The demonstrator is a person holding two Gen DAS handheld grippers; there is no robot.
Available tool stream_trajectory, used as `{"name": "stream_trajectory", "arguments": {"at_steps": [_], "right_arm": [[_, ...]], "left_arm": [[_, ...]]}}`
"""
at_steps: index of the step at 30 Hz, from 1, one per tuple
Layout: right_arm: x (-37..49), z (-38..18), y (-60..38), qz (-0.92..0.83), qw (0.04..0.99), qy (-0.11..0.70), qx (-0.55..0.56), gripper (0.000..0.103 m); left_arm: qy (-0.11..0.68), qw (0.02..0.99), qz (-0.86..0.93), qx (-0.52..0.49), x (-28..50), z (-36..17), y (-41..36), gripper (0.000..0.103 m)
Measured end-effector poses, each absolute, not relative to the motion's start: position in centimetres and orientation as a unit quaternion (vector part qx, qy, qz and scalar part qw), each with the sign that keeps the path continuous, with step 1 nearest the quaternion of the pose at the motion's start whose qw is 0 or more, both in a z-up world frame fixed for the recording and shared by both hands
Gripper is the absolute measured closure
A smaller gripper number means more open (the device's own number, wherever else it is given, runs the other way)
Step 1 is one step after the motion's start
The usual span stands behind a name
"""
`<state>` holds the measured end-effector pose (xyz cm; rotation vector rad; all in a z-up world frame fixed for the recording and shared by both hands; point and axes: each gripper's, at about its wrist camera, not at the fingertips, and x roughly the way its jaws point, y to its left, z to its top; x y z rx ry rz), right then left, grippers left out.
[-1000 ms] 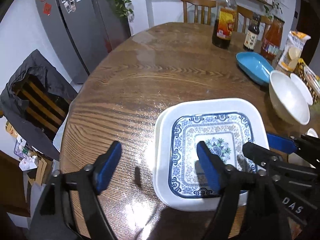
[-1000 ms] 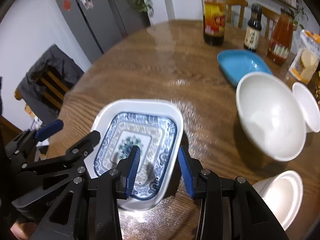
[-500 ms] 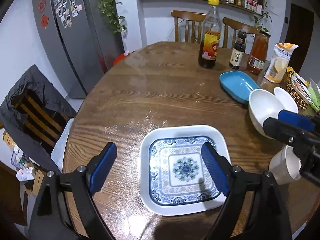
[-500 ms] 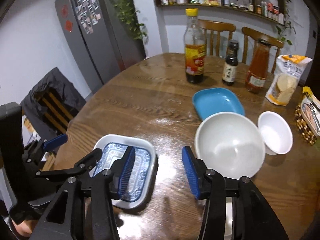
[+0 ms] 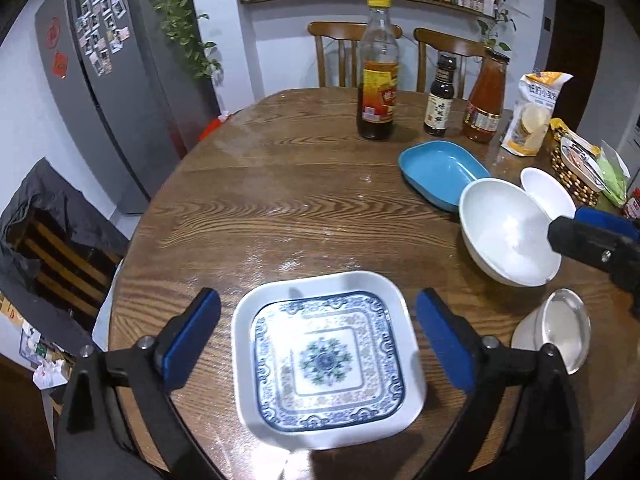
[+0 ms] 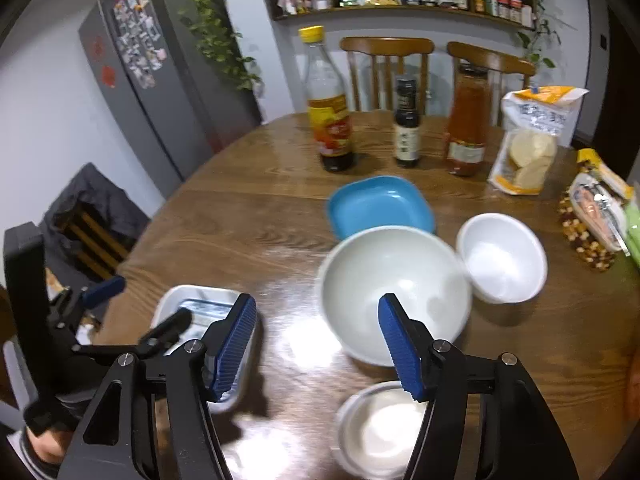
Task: Organize plates and bowls
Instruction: 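Move both grippers toward the shallow blue dish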
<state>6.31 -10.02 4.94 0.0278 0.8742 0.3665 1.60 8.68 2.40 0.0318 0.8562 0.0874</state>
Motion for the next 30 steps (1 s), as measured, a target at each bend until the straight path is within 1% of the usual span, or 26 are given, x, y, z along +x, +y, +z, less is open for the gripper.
{"name": "stream_trajectory", "arguments": {"at_steps": [4, 8, 17, 23, 26, 29, 30], "right_arm": [[7.8, 5.0, -12.1, 0.173, 0.881, 0.439, 0.032, 0.037], [9.4, 5.2, -13.8, 0.149, 0.883, 0.444, 0.029, 0.037], [14.6, 5.3, -15.5, 0.155, 0.875, 0.458, 0.02, 0.037], [20.8, 2.7, -16.0, 0.168, 0.856, 0.489, 0.024, 0.037], [23.5, 0.5, -15.8, 0.181, 0.834, 0.519, 0.035, 0.037], [25.3, -1.1, -15.4, 0.173, 0.826, 0.535, 0.027, 0.037], [25.7, -1.5, -15.2, 0.17, 0.826, 0.538, 0.023, 0.037]], "left_arm": [[0.425, 0.905, 0.031, 0.009, 2.8, 2.4, 8.2, 0.004], [0.434, 0.901, 0.02, -0.008, 4.2, 2.4, 8.2, 0.004], [0.457, 0.888, 0.005, -0.057, 9.3, 2.6, 6.5, 0.004], [0.458, 0.888, 0.017, -0.047, 13.9, 2.4, 4.2, 0.004], [0.473, 0.879, 0.023, -0.052, 16.6, 1.3, 3.9, 0.004], [0.49, 0.869, 0.022, -0.061, 18.8, -0.1, 3.8, 0.01], [0.495, 0.866, 0.021, -0.062, 19.4, -0.5, 3.8, 0.014]]}}
